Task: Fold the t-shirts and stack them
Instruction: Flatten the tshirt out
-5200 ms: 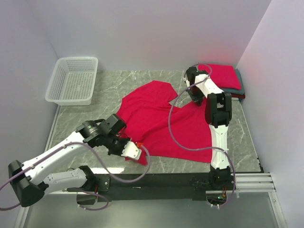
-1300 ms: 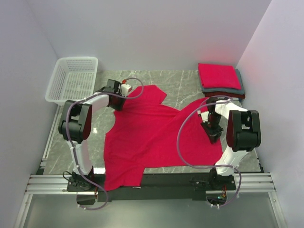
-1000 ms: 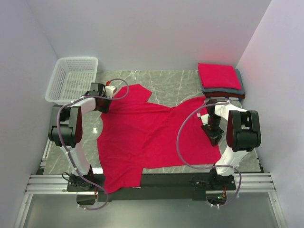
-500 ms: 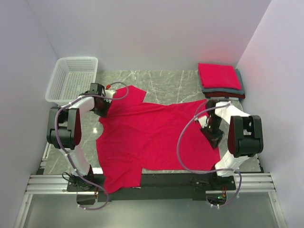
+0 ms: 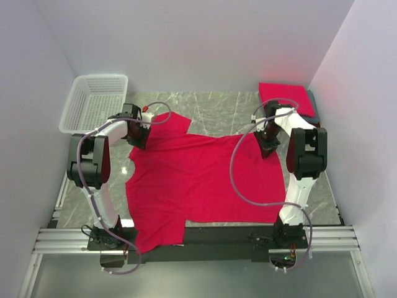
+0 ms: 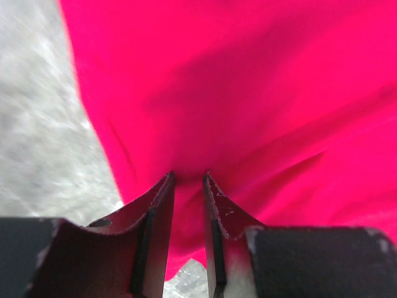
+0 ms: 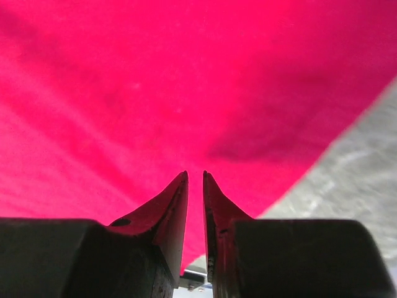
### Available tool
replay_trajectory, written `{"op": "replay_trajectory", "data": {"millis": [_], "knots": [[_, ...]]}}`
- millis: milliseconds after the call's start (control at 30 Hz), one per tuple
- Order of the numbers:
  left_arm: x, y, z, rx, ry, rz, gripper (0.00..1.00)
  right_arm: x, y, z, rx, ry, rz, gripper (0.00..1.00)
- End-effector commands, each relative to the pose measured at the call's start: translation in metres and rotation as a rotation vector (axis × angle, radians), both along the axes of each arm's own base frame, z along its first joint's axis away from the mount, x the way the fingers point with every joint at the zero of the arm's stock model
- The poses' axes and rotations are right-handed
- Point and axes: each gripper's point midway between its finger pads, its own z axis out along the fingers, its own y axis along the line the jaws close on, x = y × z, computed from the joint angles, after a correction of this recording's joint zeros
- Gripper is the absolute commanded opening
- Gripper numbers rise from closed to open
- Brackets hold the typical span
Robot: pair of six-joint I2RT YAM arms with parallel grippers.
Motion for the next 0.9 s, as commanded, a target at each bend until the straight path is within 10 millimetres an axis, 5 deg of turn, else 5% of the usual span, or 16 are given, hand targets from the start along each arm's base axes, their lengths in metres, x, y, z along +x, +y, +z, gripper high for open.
{"op": "replay_trajectory", "data": {"millis": [0, 133, 233, 467, 567, 700, 767, 800, 867], "knots": [[-0.013, 0.0, -0.011, -0.002, 0.026, 0.001, 0.31, -0.004, -0.001, -0.006, -0.04, 0.009, -0.01, 0.22], [-0.051, 0.014, -0.032, 0.041, 0.093, -0.006, 0.31, -0.024, -0.012, -0.02, -0.102, 0.034, 0.022, 0.21], [-0.081, 0.018, -0.043, 0.057, 0.15, -0.019, 0.3, -0.059, -0.02, -0.037, -0.139, 0.115, 0.057, 0.19], [-0.123, 0.023, -0.038, 0.068, 0.192, -0.052, 0.3, -0.106, -0.045, -0.038, -0.225, 0.169, 0.151, 0.16], [-0.095, 0.009, -0.01, 0.002, 0.112, -0.06, 0.37, -0.093, -0.038, -0.031, -0.189, 0.133, 0.138, 0.18], [-0.015, -0.011, 0.056, -0.087, -0.083, -0.044, 0.46, -0.069, -0.019, -0.014, -0.097, 0.099, 0.097, 0.21], [0.008, -0.017, 0.056, -0.115, -0.074, -0.026, 0.48, -0.053, -0.013, -0.004, -0.071, 0.065, 0.083, 0.23], [0.031, -0.019, 0.073, -0.123, -0.123, -0.017, 0.47, -0.051, -0.011, 0.0, -0.062, 0.062, 0.078, 0.23], [0.05, -0.021, 0.061, -0.131, -0.106, 0.004, 0.48, -0.043, -0.007, 0.009, -0.041, 0.034, 0.069, 0.24]]}}
